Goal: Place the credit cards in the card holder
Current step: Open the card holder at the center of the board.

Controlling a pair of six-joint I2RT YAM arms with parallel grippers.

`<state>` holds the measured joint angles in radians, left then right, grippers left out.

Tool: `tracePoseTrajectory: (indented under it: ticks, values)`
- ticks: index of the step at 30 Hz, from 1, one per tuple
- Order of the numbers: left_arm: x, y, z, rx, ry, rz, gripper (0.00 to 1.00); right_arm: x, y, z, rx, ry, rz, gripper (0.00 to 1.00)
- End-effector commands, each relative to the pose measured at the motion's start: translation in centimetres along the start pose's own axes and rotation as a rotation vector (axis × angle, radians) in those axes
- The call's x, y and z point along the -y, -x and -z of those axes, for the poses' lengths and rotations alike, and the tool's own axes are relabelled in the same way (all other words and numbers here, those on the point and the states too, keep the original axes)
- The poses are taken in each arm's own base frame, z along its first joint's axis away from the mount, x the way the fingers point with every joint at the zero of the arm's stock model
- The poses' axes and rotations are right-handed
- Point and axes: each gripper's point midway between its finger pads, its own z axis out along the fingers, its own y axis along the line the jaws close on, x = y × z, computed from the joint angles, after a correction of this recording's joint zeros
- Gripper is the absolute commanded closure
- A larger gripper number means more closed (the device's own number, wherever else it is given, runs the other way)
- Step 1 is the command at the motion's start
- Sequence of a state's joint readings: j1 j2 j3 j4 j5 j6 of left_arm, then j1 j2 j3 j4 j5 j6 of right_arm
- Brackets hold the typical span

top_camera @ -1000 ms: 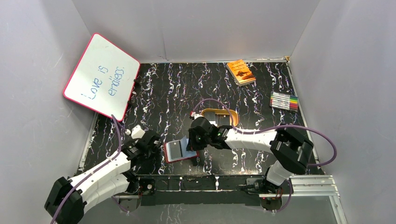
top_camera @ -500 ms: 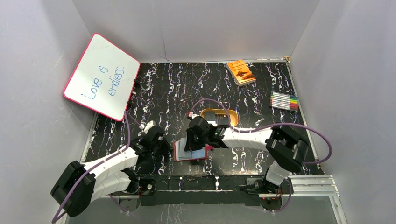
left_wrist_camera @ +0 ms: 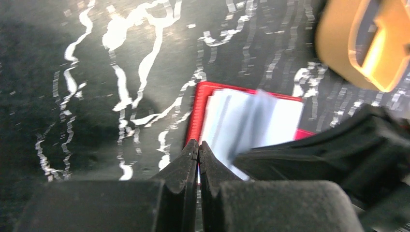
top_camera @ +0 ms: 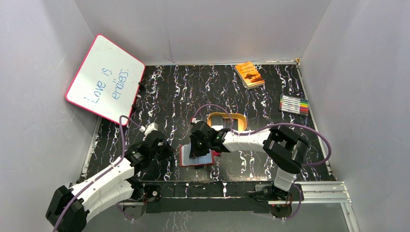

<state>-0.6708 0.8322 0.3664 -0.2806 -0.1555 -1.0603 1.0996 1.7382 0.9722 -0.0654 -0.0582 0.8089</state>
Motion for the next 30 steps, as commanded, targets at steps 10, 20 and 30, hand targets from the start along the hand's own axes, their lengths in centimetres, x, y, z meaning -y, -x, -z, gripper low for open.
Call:
tracePoseTrajectory:
  ticks: [10, 20, 30]
  values:
    - [8.3, -1.1, 1.2, -0.145, -0.349, -0.07, 1.0, -0.8, 1.2, 1.6, 0.057, 0.027, -0.018, 1.0]
    - [6.8, -2.9, -1.1, -0.209, -0.294, -0.068, 1.0, -1.0, 1.3, 1.7, 0.059, 0.031, -0.018, 1.0]
    - [4.2, -3.2, -1.9, -0.185, -0.204, -0.038, 1.0, -0.6, 1.0, 2.3, 0.069, 0.027, -0.029, 1.0]
